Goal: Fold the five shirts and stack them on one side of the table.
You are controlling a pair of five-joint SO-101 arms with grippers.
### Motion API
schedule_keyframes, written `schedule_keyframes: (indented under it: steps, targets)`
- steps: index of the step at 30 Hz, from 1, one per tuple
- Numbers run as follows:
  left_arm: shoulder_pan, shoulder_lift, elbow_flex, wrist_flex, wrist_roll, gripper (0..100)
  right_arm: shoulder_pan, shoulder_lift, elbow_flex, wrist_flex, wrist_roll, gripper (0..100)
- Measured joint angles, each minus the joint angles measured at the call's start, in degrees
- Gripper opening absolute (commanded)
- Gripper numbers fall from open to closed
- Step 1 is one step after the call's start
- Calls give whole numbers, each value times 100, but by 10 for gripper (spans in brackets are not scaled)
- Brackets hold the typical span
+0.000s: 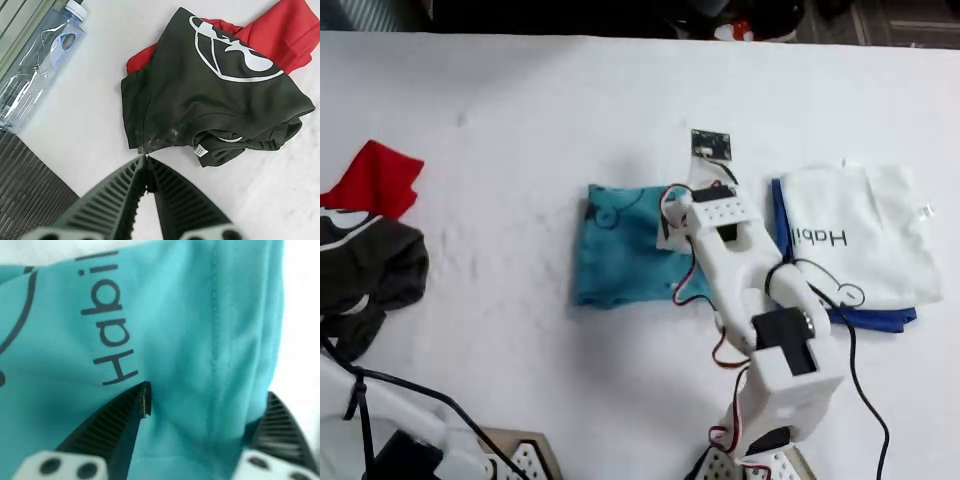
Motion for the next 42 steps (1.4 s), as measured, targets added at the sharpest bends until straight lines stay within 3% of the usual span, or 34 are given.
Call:
schedule_keyframes:
  steps: [3, 5, 8, 14, 25, 31, 37, 40, 42]
  targets:
    - [0, 0, 0, 0, 0, 24, 26, 334, -440, 334, 0, 6]
    - [0, 0, 0, 0, 0, 24, 26, 510, -747, 633, 9, 45]
    - [0, 0, 0, 0, 0, 24, 35, 615, -993, 958, 316, 19]
    - [0, 0, 0, 0, 0, 24, 9, 299, -844, 1477, 1723, 20]
    - [0, 0, 0, 0, 0, 24, 158, -1714, 1248, 1837, 4624, 19]
    - [0, 0, 0, 0, 0, 24, 703, -1732, 1327, 695, 6752, 19]
    - [0, 0, 0, 0, 0, 24, 712, -1037, 1143, -1011, 8905, 21]
    - [0, 0, 0, 0, 0, 24, 677, -527, 642, -1538, 9169, 54]
    - [0, 0, 0, 0, 0, 24, 677, -229, 290, -1609, 9029, 151]
